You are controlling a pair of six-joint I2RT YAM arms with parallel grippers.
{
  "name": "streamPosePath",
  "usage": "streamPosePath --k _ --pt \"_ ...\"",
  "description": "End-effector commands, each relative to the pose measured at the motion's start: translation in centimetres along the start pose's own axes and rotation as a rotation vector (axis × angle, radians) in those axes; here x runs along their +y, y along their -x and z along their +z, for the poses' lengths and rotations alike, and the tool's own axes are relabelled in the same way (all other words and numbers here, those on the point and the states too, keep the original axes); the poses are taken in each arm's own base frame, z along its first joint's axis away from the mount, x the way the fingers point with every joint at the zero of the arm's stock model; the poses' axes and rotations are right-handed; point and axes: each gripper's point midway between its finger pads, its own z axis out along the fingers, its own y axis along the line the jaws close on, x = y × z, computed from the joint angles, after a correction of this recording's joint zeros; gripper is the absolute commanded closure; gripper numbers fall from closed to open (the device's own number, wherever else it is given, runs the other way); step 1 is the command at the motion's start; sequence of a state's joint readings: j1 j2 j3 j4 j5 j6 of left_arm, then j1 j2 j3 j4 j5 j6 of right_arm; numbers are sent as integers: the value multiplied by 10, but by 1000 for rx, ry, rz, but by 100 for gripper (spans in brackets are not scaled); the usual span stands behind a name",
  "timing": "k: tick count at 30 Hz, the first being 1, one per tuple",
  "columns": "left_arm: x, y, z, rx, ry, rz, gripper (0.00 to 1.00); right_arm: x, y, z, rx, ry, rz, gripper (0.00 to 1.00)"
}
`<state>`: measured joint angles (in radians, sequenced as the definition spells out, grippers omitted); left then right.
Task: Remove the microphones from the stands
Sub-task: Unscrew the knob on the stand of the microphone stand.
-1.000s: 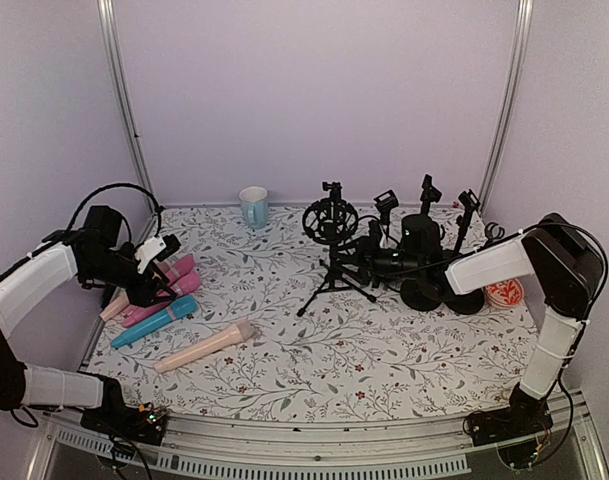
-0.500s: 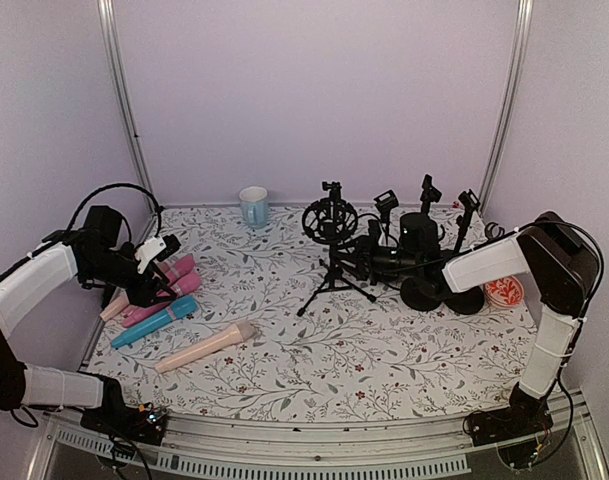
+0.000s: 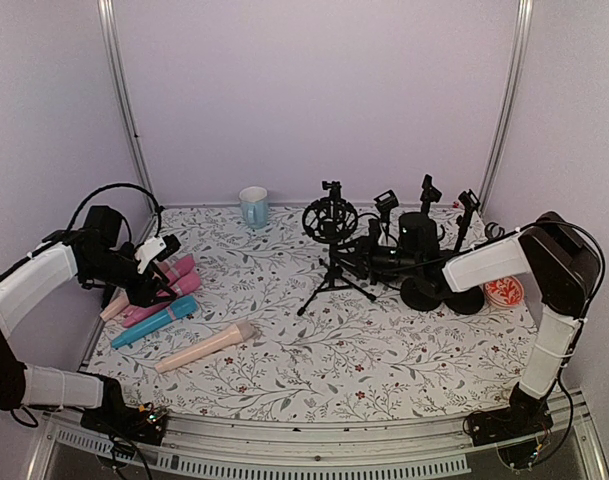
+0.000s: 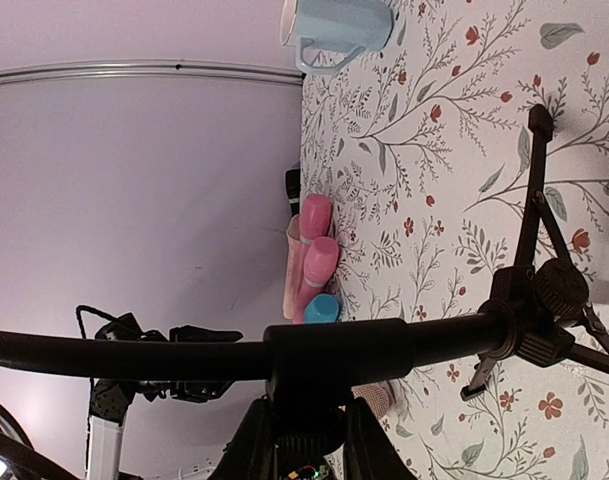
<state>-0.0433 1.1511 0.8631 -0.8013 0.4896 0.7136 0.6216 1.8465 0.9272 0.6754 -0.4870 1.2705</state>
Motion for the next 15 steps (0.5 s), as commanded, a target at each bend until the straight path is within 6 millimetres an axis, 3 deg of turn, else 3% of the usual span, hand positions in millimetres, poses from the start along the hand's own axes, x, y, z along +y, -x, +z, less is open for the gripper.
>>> streamPosePath --k 1,15 --pt "-6 1 0 -4 -18 12 48 12 14 -3 -80 -62 -82 90" --pt "-5 4 0 -6 -20 7 47 -37 23 -14 -169 -409 -263 100"
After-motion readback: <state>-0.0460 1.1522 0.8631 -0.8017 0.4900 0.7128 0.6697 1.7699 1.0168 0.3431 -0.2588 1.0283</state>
